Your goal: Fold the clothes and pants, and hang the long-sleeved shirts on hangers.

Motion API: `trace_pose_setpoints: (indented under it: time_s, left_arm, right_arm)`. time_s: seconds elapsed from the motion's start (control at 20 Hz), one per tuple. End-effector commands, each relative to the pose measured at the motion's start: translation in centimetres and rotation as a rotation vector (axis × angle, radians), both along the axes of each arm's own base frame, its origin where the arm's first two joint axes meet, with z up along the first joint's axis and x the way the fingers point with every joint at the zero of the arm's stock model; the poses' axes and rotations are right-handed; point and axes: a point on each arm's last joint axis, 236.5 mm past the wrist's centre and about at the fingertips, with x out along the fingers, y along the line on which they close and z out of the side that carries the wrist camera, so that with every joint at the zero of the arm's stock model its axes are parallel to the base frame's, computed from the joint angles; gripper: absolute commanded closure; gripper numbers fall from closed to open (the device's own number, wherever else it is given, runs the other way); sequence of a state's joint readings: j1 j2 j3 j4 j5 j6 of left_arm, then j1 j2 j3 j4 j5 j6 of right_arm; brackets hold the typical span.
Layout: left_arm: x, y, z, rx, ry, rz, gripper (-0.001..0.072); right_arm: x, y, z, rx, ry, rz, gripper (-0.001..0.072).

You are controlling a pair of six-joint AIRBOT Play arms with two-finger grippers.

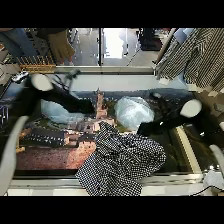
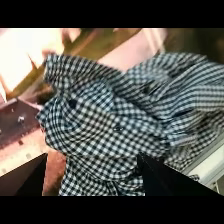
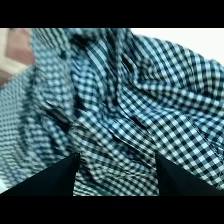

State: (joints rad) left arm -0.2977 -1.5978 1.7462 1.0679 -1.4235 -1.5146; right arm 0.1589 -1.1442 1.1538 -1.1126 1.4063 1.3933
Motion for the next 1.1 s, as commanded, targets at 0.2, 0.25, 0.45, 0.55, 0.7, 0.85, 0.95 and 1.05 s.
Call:
trace_pose_setpoints:
  time_s: [0.2, 0.25, 0.45, 0.55, 0.7, 0.85, 0.95, 1.05]
  left_arm:
    - [0.9, -2.4, -12.9, 0.054, 0.28, 0.073, 0.0094]
    - [0.8, -2.6, -13.7, 0.056, 0.299, 0.078, 0.0129]
    - [0.2, -3.9, -16.2, 0.048, 0.36, 0.082, 0.0351]
    - [0.0, -4.8, -15.1, 0.001, 0.355, 0.056, 0.0691]
    - [-0.3, -3.9, -9.4, -0.027, 0.233, -0.051, 0.0691]
    - [0.1, -1.7, -1.7, -0.066, 0.056, -0.059, 0.0691]
    - [-0.2, -0.7, 1.8, -0.084, -0.019, -0.049, 0.0691]
    - [-0.5, -0.3, 2.6, -0.067, -0.046, -0.05, 0.0688]
  right_arm:
    - [1.6, 3.0, -7.3, -0.06, -0.108, 0.121, 0.0146]
    - [1.8, 3.5, -7.6, -0.04, -0.104, 0.121, 0.0146]
    - [2.7, 4.9, -7.9, 0.024, -0.103, 0.082, 0.0146]
    - [3.3, 5.8, -8.6, 0.063, -0.085, 0.047, 0.015]
    - [3.1, 6.9, -9.8, 0.083, -0.043, 0.063, 0.0152]
    - [3.3, 8.5, -9.9, 0.072, -0.098, 0.121, 0.0161]
    - [4.3, 8.8, -10.8, 0.038, -0.137, 0.101, 0.0269]
    - [5.3, 8.6, -11.5, 0.023, -0.14, 0.057, 0.0268]
